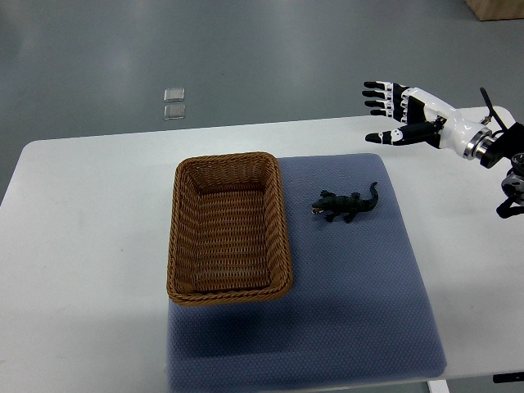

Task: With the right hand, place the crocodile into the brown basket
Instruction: 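Reach the right hand forward and down toward the toy crocodile, then close the right hand fingers around the toy crocodile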

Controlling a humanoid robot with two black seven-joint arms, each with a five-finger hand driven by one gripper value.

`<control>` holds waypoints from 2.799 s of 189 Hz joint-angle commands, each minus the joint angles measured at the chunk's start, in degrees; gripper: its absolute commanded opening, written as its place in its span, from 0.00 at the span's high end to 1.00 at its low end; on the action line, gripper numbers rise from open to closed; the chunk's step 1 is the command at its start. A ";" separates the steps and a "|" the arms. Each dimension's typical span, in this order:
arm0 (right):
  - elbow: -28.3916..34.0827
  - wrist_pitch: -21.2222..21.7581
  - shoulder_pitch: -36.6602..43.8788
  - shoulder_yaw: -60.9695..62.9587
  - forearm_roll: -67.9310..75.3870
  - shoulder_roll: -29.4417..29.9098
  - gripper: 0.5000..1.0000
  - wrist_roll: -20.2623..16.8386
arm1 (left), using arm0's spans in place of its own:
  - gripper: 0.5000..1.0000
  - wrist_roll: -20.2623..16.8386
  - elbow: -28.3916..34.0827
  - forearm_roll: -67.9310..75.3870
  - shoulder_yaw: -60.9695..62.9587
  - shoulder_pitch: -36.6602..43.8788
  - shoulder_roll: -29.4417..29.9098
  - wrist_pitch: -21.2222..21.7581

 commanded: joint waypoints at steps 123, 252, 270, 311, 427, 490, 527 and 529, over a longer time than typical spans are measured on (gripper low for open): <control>4.38 -21.87 17.31 -42.09 -27.81 -2.91 0.15 9.26 | 0.00 0.00 0.00 0.00 -0.01 -0.03 0.00 0.00; 7.10 -33.65 18.28 -48.07 -41.61 -0.54 0.16 9.26 | 0.00 0.00 0.00 0.00 -0.01 -0.03 0.00 0.00; 7.02 -33.83 18.28 -48.24 -42.31 -0.10 0.16 9.26 | 0.00 0.00 0.00 0.00 0.07 0.06 0.00 0.00; 7.02 -34.18 18.72 -49.04 -44.51 0.08 0.16 9.26 | 0.00 0.00 0.00 0.00 -0.01 0.06 0.00 0.00; 6.14 -36.90 18.81 -50.35 -47.41 1.84 0.15 9.26 | 0.00 0.00 0.00 0.00 -0.01 -0.03 0.00 0.00; 4.12 -36.90 18.81 -51.06 -48.46 2.54 0.15 9.26 | 0.00 0.00 0.00 0.00 -0.01 0.06 0.00 0.00; 2.89 -36.90 18.81 -50.97 -48.99 3.16 0.15 9.26 | 0.00 0.00 0.00 0.00 -0.01 -0.03 0.00 0.00; 2.89 -36.90 18.81 -50.97 -48.99 3.16 0.15 9.26 | 0.00 0.00 0.00 0.00 -0.01 -0.03 0.00 0.00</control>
